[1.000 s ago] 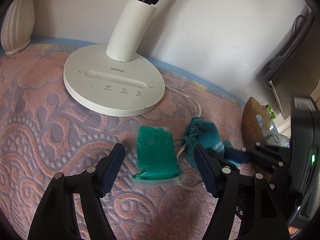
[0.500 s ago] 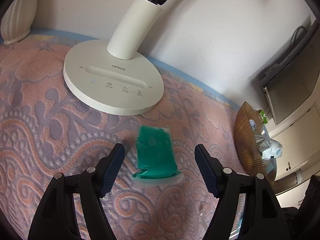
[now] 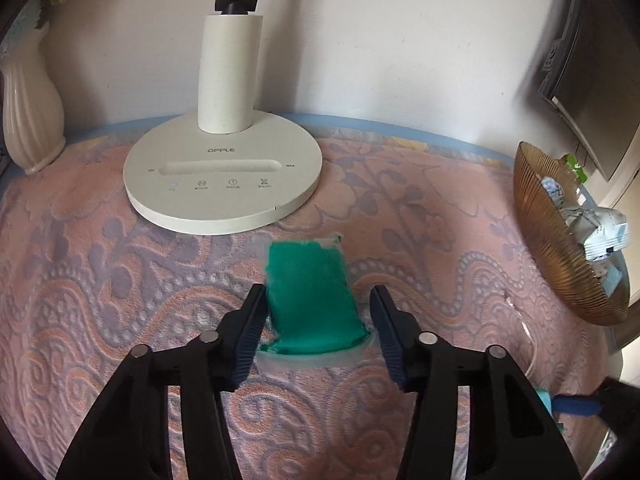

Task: Organize soft objects
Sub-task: 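Carry the green pack and teal pouch into the amber bowl and release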

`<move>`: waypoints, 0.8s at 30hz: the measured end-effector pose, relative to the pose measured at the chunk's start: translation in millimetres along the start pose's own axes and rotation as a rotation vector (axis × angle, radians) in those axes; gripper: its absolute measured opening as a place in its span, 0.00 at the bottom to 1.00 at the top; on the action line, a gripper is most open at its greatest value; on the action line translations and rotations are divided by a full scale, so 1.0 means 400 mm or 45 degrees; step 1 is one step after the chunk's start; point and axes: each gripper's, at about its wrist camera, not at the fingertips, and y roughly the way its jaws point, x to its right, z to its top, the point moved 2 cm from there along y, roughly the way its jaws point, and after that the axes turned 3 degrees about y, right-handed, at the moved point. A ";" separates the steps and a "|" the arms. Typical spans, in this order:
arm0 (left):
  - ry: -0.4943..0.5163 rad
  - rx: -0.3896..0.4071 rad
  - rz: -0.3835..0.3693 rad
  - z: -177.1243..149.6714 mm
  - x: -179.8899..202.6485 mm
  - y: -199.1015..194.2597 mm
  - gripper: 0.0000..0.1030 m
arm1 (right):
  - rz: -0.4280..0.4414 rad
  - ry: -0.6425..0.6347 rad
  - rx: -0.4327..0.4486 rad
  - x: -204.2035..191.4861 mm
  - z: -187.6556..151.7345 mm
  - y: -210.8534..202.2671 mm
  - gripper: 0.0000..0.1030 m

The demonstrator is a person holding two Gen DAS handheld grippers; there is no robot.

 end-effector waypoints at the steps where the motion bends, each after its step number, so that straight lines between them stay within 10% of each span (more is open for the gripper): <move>1: -0.009 0.009 -0.012 -0.002 -0.008 -0.006 0.40 | -0.011 -0.003 -0.001 -0.002 -0.008 0.012 0.81; 4: -0.033 0.086 -0.044 -0.008 -0.020 -0.050 0.37 | -0.042 -0.042 0.092 -0.027 -0.027 0.003 0.59; 6: -0.034 0.131 -0.083 -0.016 -0.015 -0.093 0.37 | -0.069 -0.119 0.124 -0.051 -0.046 -0.009 0.18; 17: 0.206 0.385 -0.240 0.079 0.275 -0.367 0.37 | -0.080 -0.021 0.605 0.111 -0.041 -0.402 0.13; 24: 0.363 0.405 -0.338 0.150 0.516 -0.322 0.37 | -0.172 0.267 0.743 0.348 0.093 -0.515 0.13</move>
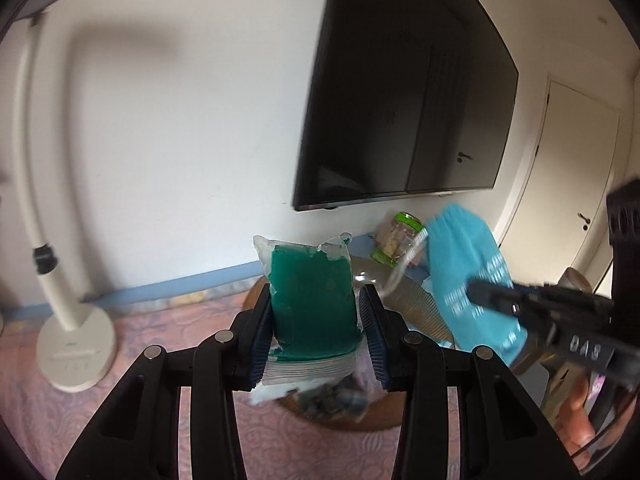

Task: Organize soft objects
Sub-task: 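Carry the green pack and teal pouch into the amber bowl and release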

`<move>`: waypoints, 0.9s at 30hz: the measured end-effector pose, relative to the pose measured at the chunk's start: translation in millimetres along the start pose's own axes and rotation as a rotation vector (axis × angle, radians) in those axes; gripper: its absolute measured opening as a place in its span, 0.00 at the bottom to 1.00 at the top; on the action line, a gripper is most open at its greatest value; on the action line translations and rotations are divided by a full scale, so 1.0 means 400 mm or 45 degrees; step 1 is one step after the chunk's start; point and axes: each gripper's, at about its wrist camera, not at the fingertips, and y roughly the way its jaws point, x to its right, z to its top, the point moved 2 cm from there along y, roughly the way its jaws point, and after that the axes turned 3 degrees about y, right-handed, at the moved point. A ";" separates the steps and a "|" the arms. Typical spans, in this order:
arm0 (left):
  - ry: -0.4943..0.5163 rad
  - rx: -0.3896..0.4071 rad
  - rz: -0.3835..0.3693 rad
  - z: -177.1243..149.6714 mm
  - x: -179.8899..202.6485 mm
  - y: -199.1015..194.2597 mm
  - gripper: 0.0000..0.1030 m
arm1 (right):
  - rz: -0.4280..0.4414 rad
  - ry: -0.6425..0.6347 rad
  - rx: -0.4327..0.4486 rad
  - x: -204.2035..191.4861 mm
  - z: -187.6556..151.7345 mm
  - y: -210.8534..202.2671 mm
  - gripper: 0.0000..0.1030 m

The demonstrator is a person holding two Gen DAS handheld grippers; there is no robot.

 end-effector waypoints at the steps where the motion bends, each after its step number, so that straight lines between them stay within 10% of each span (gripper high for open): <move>1: 0.010 -0.007 -0.006 0.004 0.014 0.019 0.37 | 0.000 0.025 0.002 0.017 0.019 0.011 0.13; 4: 0.005 -0.049 -0.028 0.012 0.035 0.087 0.51 | -0.017 0.091 -0.075 0.051 0.045 0.090 0.19; 6: -0.014 -0.119 -0.020 0.001 0.032 0.130 0.68 | -0.105 0.110 -0.195 0.074 0.039 0.167 0.58; 16: -0.217 -0.086 0.111 -0.067 -0.124 -0.084 0.68 | -0.110 0.257 -0.135 0.137 -0.046 0.045 0.62; 22: -0.116 0.050 0.323 -0.042 -0.157 -0.373 0.68 | 0.111 0.200 -0.181 -0.050 -0.097 0.019 0.72; 27: -0.035 0.096 0.548 -0.042 -0.163 -0.562 0.89 | 0.279 0.110 -0.256 -0.253 -0.188 0.061 0.82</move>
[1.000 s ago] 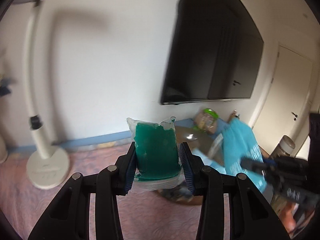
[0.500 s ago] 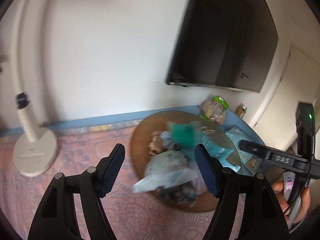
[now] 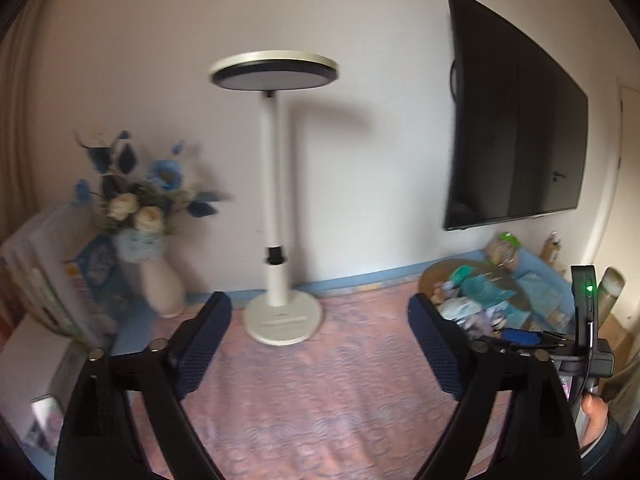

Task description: Organize soft objects

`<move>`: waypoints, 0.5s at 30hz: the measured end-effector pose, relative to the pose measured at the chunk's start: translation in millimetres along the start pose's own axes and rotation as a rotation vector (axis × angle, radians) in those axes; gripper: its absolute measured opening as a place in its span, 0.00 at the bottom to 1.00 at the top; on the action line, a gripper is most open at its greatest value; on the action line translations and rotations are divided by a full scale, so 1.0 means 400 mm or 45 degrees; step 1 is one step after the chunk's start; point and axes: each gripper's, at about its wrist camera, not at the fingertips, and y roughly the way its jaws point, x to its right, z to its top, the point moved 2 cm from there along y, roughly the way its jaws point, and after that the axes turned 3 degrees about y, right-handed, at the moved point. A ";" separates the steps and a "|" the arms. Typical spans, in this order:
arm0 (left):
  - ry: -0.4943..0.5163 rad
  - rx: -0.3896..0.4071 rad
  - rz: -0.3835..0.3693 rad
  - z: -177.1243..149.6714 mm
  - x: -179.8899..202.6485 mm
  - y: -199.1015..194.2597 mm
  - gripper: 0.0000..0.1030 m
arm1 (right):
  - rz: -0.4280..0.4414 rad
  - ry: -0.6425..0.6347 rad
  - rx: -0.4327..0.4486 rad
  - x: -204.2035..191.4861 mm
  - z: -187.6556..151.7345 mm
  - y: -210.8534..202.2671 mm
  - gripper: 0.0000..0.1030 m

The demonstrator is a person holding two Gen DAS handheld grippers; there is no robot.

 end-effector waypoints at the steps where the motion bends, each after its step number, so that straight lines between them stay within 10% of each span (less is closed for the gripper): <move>1: 0.004 0.002 0.018 -0.008 -0.012 -0.009 0.89 | 0.001 -0.031 -0.029 -0.030 -0.020 0.026 0.82; 6: -0.037 -0.046 0.051 -0.161 -0.028 0.113 0.89 | -0.078 -0.077 -0.204 -0.098 -0.112 0.192 0.82; 15: -0.238 -0.363 0.089 -0.380 -0.054 0.458 0.89 | -0.438 -0.185 -0.202 -0.072 -0.177 0.387 0.82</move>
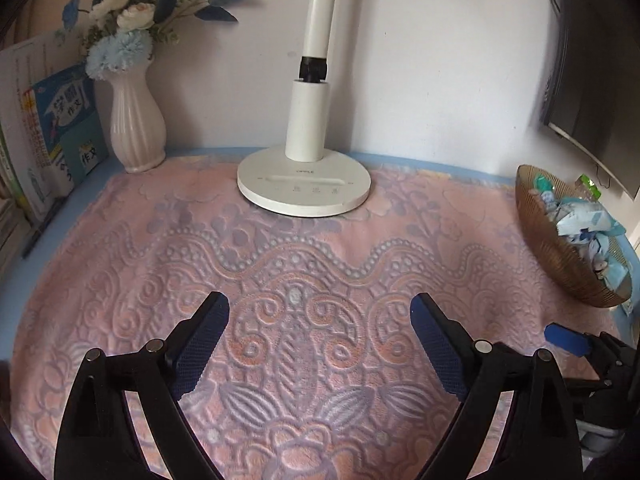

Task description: Organize soft objects

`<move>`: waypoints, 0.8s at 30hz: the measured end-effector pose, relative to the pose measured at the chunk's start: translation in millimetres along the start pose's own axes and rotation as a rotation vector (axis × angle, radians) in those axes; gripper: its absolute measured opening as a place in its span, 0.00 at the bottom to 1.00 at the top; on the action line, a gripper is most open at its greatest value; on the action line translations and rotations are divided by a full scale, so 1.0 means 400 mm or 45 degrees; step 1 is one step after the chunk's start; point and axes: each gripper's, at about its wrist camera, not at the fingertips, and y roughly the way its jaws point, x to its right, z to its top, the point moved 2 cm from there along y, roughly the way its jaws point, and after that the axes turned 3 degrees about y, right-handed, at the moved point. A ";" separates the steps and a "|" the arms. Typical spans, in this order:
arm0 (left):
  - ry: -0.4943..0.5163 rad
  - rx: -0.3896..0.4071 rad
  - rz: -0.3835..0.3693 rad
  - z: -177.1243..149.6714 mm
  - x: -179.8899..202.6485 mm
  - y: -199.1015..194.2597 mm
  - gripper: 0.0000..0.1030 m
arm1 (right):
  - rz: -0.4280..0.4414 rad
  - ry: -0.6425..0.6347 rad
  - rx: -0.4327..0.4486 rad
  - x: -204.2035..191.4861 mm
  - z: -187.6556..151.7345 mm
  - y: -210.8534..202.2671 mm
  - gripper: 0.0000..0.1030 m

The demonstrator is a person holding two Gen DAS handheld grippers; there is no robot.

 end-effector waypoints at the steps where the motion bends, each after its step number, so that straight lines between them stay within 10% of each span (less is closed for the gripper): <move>1: 0.010 0.001 0.005 -0.005 0.000 0.009 0.89 | -0.023 0.011 0.016 0.002 -0.001 0.015 0.82; 10: -0.114 -0.226 -0.026 -0.066 -0.046 0.070 0.90 | -0.127 0.014 -0.005 0.003 -0.004 0.053 0.91; 24: -0.098 -0.250 -0.023 -0.075 -0.042 0.082 0.99 | -0.147 0.025 -0.025 0.002 0.006 0.070 1.00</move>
